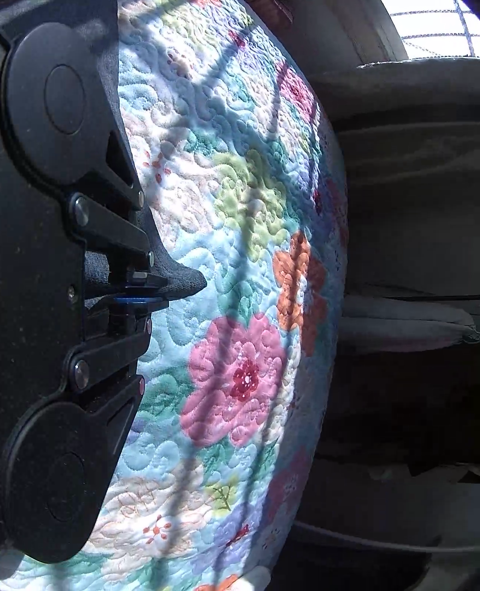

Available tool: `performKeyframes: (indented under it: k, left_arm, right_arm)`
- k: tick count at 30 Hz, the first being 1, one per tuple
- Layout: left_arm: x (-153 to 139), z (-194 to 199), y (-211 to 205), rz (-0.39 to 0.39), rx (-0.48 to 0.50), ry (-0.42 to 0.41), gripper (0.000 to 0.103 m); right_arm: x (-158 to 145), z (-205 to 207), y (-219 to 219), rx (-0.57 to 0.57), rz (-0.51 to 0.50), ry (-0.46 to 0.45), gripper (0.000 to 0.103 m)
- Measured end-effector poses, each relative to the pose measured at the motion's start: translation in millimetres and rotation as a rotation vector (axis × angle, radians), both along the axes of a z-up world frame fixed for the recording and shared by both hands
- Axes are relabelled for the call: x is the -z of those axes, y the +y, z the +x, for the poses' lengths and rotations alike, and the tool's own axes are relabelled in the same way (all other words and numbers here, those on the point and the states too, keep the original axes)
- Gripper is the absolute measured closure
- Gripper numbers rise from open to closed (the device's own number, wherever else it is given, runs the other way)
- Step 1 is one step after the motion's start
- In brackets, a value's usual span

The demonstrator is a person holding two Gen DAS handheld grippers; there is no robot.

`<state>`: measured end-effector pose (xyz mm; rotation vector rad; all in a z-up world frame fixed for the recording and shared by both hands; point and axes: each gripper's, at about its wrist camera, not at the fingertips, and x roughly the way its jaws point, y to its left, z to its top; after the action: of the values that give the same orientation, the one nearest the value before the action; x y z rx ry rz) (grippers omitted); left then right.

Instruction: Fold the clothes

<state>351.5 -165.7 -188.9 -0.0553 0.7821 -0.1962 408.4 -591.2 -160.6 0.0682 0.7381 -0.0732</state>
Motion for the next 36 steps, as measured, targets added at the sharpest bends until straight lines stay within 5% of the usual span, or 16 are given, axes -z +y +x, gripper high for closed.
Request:
performKeyframes:
  k: [4,5,8,11,13,16,21,25,27,28,29,32,36]
  left_arm:
    - [-14.6,-9.5,2.6,-0.004,0.000,0.003,0.091]
    - [-20.6,-13.9,5.5,-0.032,0.007,0.001,0.089]
    - [-36.1,-29.0,10.7,-0.129,0.055,0.014,0.065]
    - [-48.6,-52.0,3.5,-0.211,0.140,0.020,0.061]
    - [-50.2,-66.3,-6.9,-0.230,0.193,0.040,0.051]
    - [-44.7,-85.6,-21.7,-0.231,0.256,0.085,0.051]
    - [-27.5,-108.1,-27.2,-0.230,0.274,0.155,0.051]
    - [-18.3,-120.9,-22.3,-0.233,0.260,0.187,0.051]
    - [-14.5,-126.4,-17.1,-0.234,0.247,0.196,0.051]
    - [-13.3,-128.5,-14.0,-0.237,0.238,0.200,0.051]
    - [-12.6,-130.6,-10.6,-0.242,0.229,0.203,0.051]
    - [-12.9,-136.8,-1.7,-0.253,0.202,0.211,0.051]
    - [-14.1,-146.3,2.7,-0.207,0.157,0.217,0.051]
  right_arm:
    - [-7.5,-33.1,-20.2,0.123,0.147,-0.045,0.064]
    - [-11.4,-50.3,-27.1,0.132,0.207,-0.054,0.064]
    - [-22.7,-97.4,-43.8,0.139,0.321,-0.057,0.055]
    - [-34.5,-155.8,-64.6,0.189,0.343,-0.048,0.049]
    - [-37.6,-191.5,-80.6,0.247,0.369,-0.033,0.045]
    - [-30.9,-240.9,-102.8,0.358,0.366,-0.009,0.043]
    - [7.2,-294.1,-140.4,0.589,0.363,0.031,0.040]
    - [42.7,-297.9,-148.6,0.609,0.387,0.032,0.039]
    - [52.0,-293.4,-142.8,0.571,0.360,0.000,0.048]
    - [52.8,-287.8,-138.0,0.536,0.305,-0.006,0.087]
    - [50.1,-282.8,-132.8,0.506,0.231,-0.013,0.103]
    - [33.4,-272.6,-125.9,0.459,-0.001,-0.056,0.103]
    - [36.5,-265.2,-139.3,0.464,-0.039,0.048,0.101]
